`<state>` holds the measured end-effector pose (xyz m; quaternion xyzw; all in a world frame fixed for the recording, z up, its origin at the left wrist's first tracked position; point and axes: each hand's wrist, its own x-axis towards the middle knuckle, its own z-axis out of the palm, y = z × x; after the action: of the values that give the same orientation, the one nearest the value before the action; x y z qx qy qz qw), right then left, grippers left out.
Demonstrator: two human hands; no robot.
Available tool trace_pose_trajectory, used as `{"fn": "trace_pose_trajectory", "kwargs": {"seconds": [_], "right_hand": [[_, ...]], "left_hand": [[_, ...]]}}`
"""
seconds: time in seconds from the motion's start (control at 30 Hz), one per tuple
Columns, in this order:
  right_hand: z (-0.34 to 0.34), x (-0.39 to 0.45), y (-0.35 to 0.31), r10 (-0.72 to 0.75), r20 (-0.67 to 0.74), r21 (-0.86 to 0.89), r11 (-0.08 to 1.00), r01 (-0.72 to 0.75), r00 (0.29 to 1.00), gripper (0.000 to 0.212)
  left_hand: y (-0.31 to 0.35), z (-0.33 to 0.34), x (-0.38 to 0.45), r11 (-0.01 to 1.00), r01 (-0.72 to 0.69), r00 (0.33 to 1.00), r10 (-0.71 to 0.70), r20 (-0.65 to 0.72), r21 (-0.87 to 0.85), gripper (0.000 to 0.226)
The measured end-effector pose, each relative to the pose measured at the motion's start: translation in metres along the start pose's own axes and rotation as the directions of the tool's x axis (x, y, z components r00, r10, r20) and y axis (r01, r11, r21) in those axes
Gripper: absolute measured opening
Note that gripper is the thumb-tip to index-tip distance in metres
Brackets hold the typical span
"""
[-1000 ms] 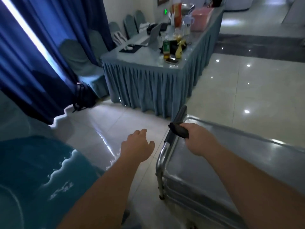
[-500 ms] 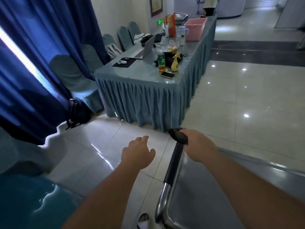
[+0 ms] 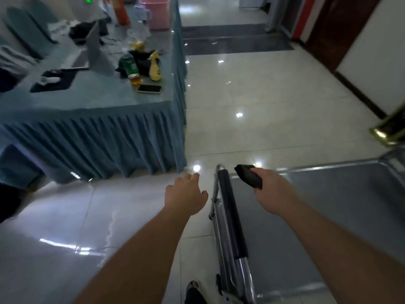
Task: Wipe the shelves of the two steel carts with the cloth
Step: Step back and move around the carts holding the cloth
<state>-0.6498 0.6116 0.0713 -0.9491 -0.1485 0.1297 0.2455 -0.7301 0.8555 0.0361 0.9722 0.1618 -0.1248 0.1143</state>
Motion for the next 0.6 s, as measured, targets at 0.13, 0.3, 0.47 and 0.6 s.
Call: {"fn": "trace_pose_trajectory", "kwargs": {"seconds": [0.13, 0.3, 0.47, 0.6], "right_hand": [[-0.023, -0.017, 0.015, 0.118, -0.070, -0.043, 0.992, -0.121, 0.991, 0.054], [-0.036, -0.024, 0.018, 0.136, -0.128, -0.027, 0.990, -0.140, 0.982, 0.048], [-0.013, -0.023, 0.005, 0.076, -0.076, 0.048, 0.996, -0.073, 0.994, 0.050], [-0.002, -0.019, -0.006, 0.077, -0.033, 0.019, 0.997, -0.076, 0.997, 0.054]], "left_hand": [[0.018, -0.005, 0.010, 0.997, -0.083, 0.997, 0.083, -0.007, 0.001, 0.062], [0.033, -0.021, 0.001, 0.990, -0.136, 0.990, 0.137, -0.038, 0.033, 0.062], [0.029, -0.034, -0.013, 0.989, -0.116, 0.992, 0.120, -0.035, 0.091, 0.070], [0.016, -0.038, -0.004, 0.987, -0.117, 0.992, 0.121, -0.034, 0.113, 0.069]]}}
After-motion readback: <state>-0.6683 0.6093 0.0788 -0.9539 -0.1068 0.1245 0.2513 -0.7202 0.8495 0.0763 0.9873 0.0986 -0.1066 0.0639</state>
